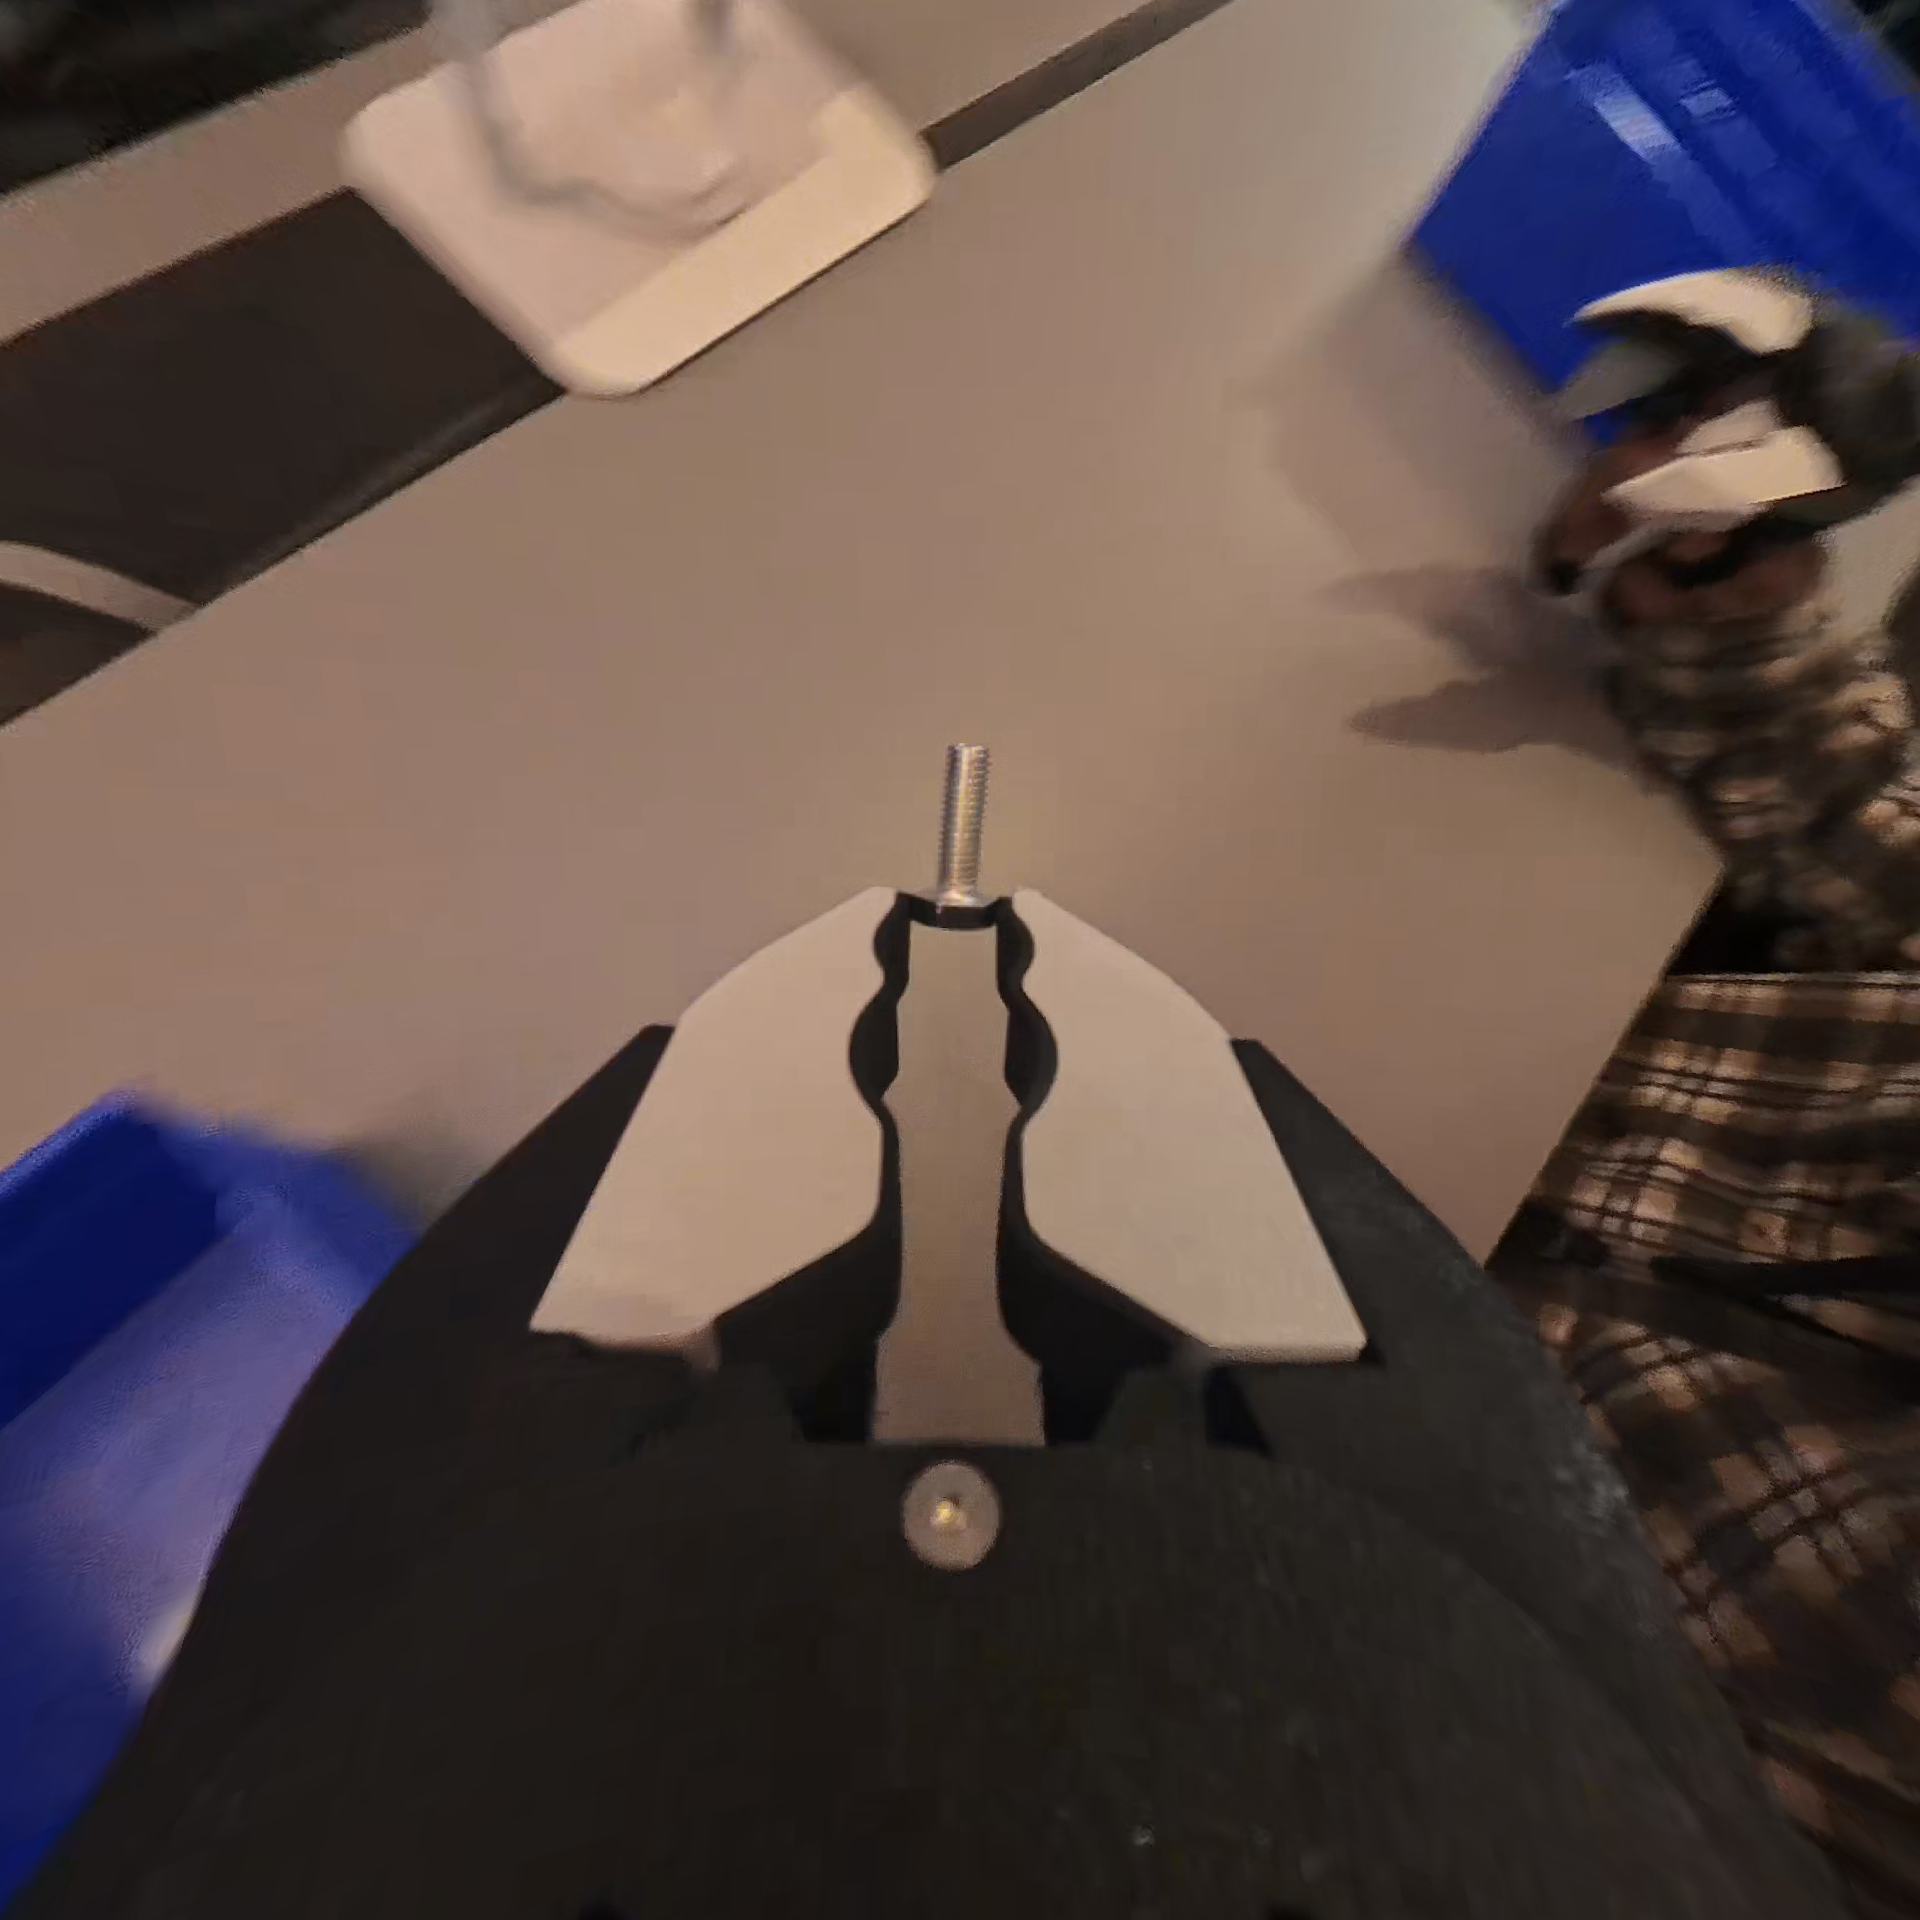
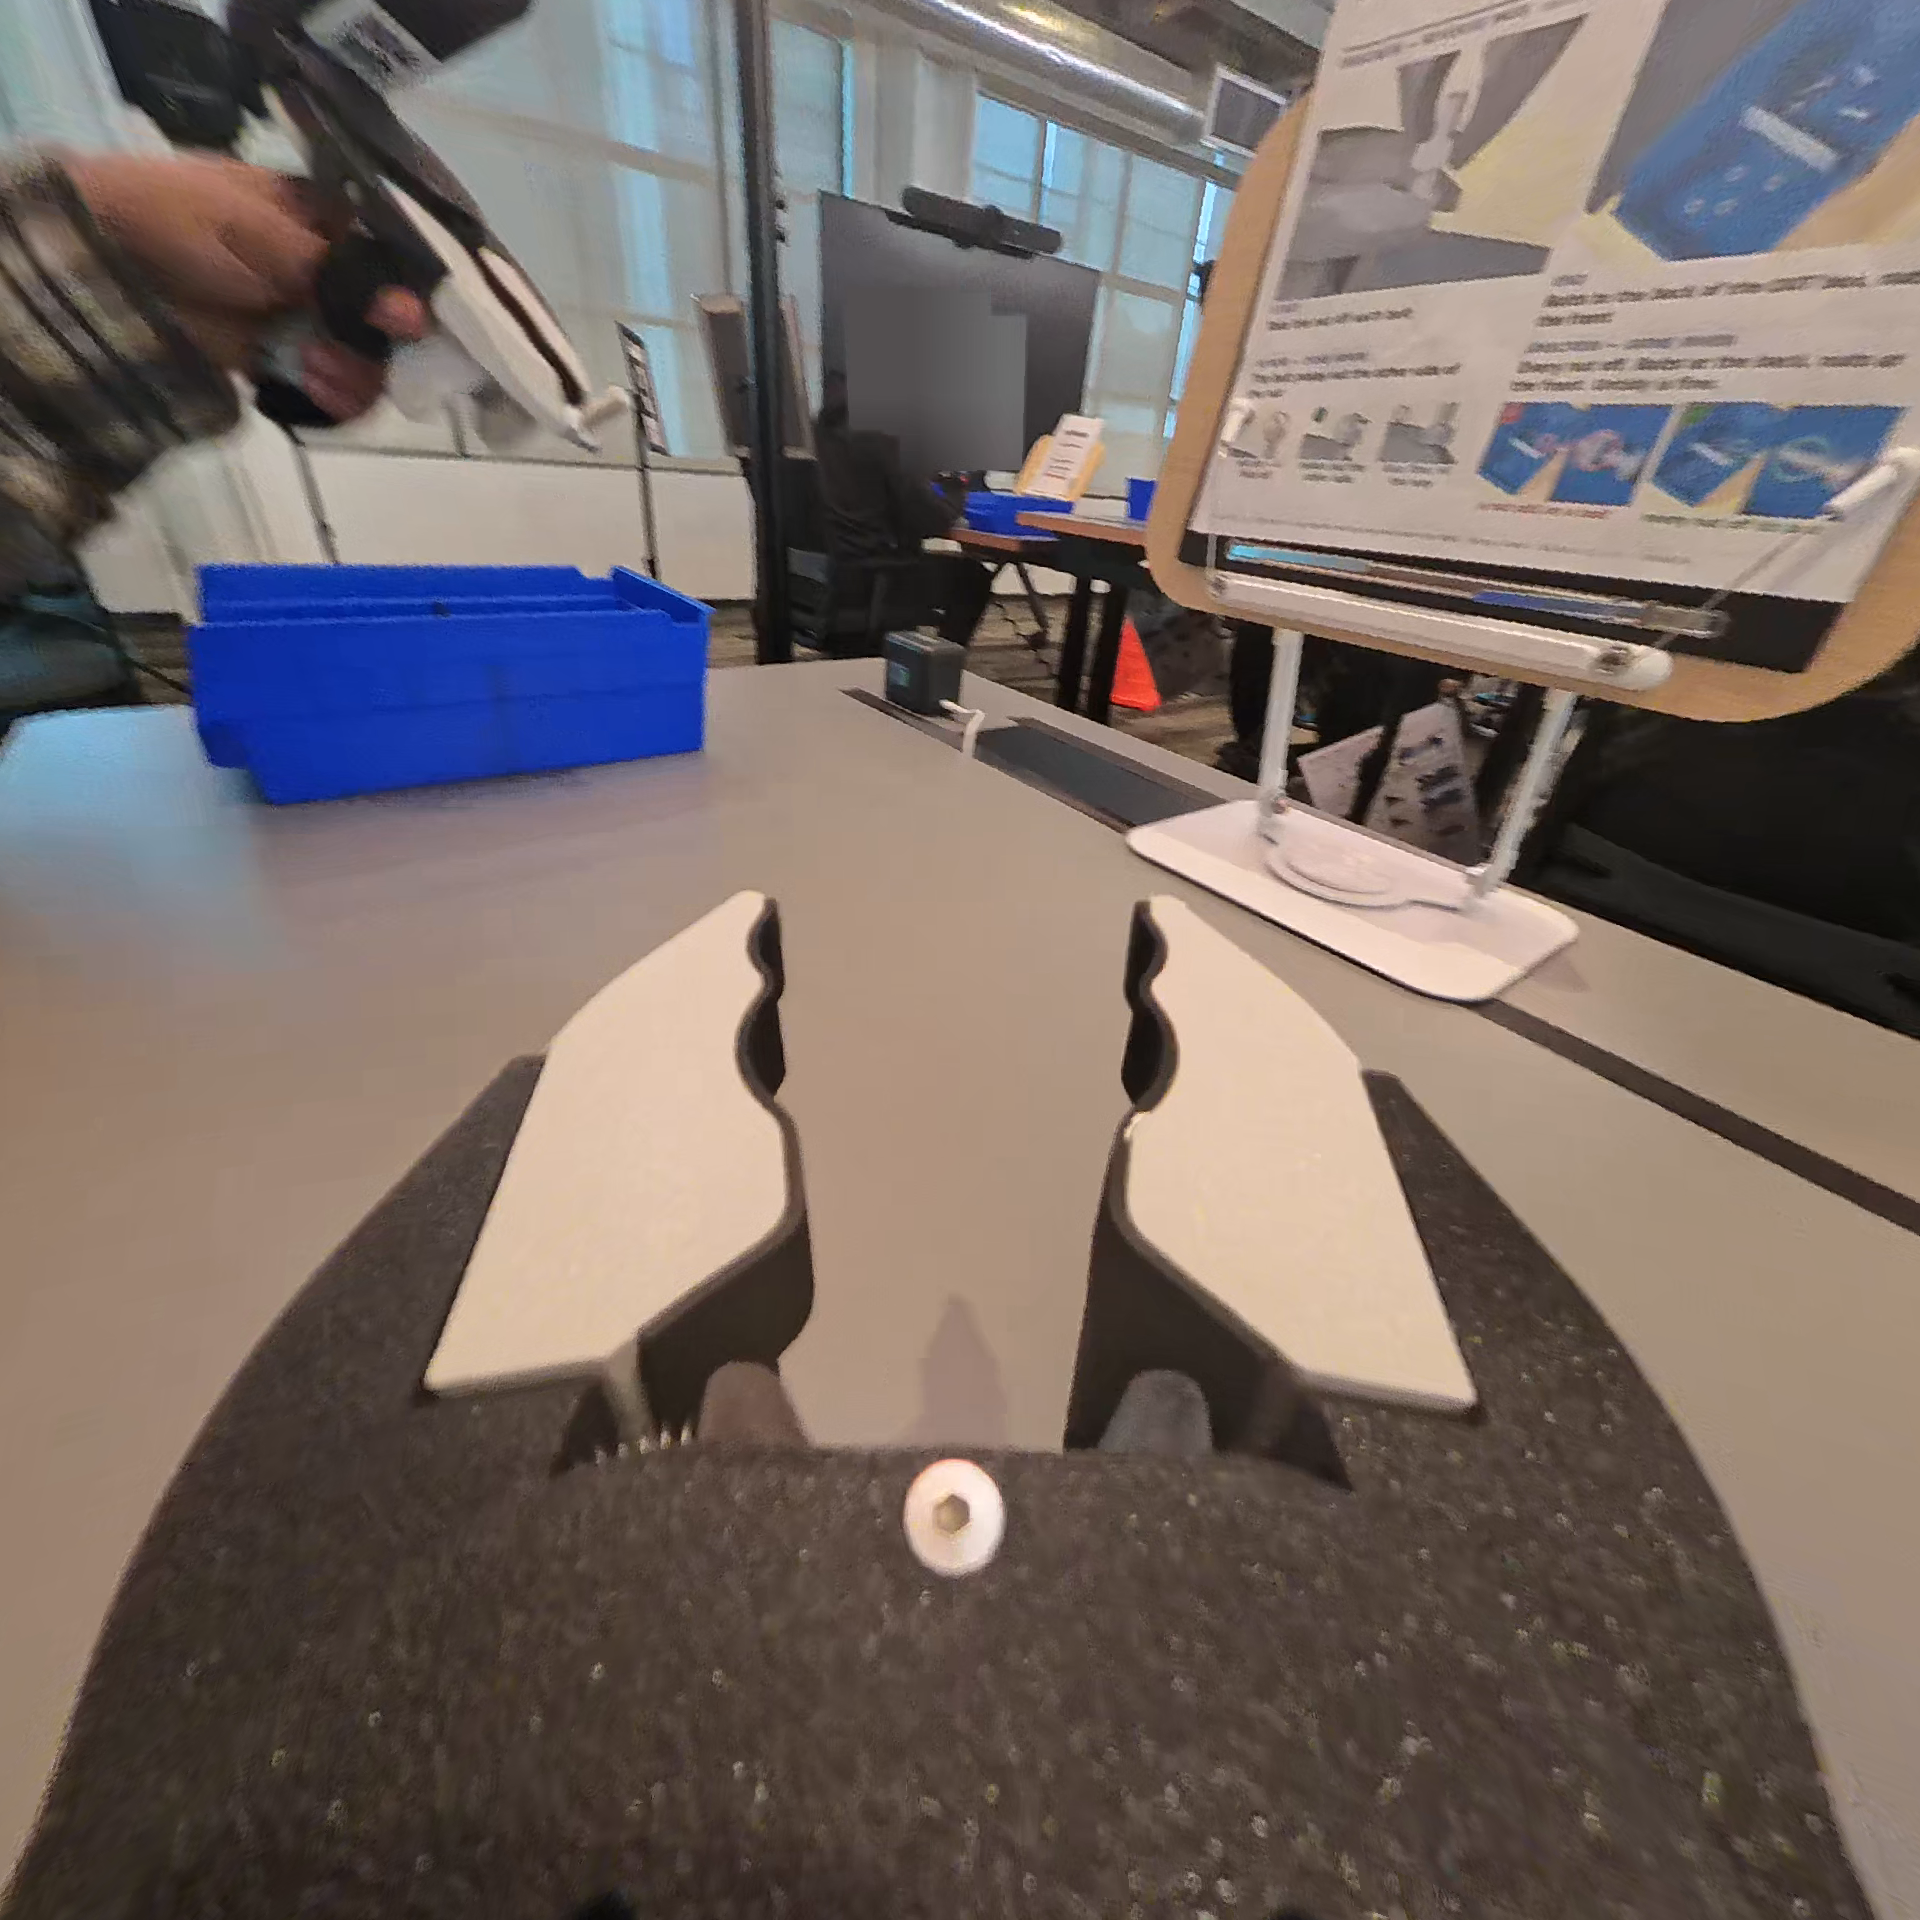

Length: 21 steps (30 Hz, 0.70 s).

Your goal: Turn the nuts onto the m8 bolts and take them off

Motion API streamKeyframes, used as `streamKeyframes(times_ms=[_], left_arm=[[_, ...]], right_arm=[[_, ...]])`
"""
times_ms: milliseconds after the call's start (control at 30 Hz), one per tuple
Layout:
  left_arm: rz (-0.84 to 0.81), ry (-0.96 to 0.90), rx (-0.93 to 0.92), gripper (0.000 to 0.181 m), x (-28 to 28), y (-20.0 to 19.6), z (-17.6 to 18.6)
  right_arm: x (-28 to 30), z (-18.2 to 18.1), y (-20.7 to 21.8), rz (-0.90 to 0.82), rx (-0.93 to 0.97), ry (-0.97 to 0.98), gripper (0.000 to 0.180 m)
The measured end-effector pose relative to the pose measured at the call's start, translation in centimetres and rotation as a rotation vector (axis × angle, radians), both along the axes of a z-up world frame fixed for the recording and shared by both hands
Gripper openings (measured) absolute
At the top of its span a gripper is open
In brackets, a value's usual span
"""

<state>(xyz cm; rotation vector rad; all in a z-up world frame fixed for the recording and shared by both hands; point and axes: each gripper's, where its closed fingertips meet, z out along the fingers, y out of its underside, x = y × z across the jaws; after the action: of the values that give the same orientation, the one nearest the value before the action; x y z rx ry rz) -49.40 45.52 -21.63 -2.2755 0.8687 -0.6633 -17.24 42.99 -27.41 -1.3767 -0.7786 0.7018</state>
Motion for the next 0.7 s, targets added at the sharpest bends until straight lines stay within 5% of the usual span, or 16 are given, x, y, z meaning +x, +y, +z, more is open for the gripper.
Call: streamKeyframes(times_ms=[300,700], left_arm=[[-0.420,-0.456,0.081,0.015,19.9,-4.4,-5.0],[-0.505,-0.522,0.054,0.015,22.8,-6.2,-8.6]], right_arm=[[-5.6,3.5,-2.7,0.369,-0.142,0.210,0.037],[-9.9,0.5,-2.6,0.542,-0.269,0.093,0.025]])
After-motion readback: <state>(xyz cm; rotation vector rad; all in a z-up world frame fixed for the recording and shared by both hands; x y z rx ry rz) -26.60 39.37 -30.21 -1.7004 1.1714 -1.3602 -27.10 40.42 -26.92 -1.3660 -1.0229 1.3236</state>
